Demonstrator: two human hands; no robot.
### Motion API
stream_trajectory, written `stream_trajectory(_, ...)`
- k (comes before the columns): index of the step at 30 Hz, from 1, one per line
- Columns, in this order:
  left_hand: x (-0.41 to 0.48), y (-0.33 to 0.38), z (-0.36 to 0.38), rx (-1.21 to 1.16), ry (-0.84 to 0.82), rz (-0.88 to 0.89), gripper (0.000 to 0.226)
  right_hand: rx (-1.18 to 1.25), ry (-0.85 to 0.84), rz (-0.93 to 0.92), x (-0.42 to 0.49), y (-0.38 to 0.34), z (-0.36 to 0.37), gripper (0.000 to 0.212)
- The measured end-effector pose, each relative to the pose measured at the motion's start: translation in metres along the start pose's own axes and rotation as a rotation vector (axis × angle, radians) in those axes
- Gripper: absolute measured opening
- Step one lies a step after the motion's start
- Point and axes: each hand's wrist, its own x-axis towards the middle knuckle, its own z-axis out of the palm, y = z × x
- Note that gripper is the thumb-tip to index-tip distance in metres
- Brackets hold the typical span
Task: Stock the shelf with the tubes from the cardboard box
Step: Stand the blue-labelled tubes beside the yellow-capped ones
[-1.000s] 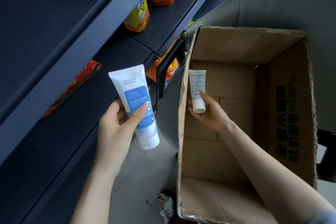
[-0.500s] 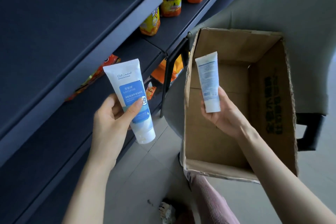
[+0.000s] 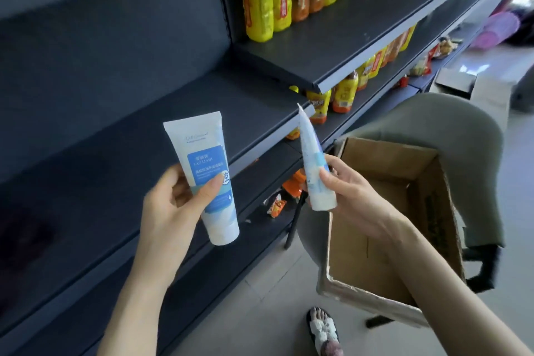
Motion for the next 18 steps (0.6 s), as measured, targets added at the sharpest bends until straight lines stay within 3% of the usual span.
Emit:
stream_trajectory(2, -0.012, 0.02, -0.02, -0.01, 0.021, 0.053, 0.018, -0.037, -0.01, -0.023, -0.006, -0.014, 0.03, 0.047)
stream_trajectory(9, -0.057, 0.081, -0.094, -0.033, 0.139, 0.205, 0.02, -0.01, -0.063, -0.102, -0.025, -0.052, 0.128, 0.039)
stream_trajectory(18, -0.116, 0.141, -0.182, -0.044, 0.319, 0.358, 0.026, -0.152, -0.244, -0.234, -0.049, -0.094, 0.246, 0.049)
